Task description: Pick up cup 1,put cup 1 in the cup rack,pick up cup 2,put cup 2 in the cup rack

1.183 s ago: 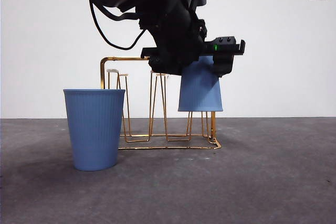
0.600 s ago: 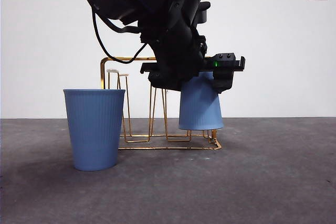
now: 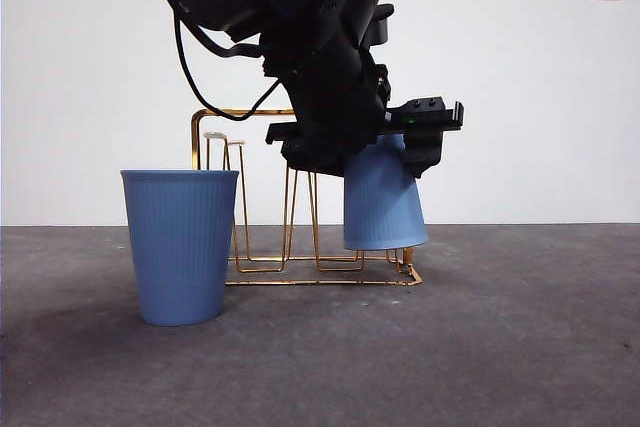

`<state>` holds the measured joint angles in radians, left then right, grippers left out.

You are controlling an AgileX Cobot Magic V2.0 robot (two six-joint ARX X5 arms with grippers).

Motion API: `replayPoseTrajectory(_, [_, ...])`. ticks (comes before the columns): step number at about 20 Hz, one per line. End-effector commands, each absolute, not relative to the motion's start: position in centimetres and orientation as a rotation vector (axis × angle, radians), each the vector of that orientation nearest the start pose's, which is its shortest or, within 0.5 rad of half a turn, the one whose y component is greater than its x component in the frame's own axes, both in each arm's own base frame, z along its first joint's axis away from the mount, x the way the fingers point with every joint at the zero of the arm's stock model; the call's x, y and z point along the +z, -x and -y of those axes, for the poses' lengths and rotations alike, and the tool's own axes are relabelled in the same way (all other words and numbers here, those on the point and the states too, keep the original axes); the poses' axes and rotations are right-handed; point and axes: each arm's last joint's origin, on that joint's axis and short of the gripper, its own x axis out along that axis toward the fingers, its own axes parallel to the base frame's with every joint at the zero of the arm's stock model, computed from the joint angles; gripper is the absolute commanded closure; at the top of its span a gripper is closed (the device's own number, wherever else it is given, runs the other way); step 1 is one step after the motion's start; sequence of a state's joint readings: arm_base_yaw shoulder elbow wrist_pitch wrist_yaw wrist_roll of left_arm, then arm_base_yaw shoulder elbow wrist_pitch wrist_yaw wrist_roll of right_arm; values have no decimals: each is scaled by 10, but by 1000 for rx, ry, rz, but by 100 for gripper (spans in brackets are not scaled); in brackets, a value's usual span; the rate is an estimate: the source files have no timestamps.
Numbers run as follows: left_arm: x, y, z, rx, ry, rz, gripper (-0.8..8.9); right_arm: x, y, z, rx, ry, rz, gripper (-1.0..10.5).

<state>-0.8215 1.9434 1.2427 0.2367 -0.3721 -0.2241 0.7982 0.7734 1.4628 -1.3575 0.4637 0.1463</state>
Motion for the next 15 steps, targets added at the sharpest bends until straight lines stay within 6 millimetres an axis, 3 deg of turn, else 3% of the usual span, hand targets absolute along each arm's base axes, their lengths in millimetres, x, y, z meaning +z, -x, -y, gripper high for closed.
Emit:
replayPoseTrajectory(1, [169, -296, 300, -414, -70, -567, 458, 429, -48, -30, 275, 265, -585, 729])
replayPoseTrajectory(4, [166, -296, 299, -427, -58, -600, 457, 429, -48, -30, 276, 265, -585, 729])
replayPoseTrajectory(6, [166, -295, 299, -427, -59, -609, 362, 429, -48, -30, 276, 265, -585, 729])
replayPoseTrajectory(15, [162, -293, 299, -483, -41, -674, 364, 429, -48, -30, 277, 268, -584, 729])
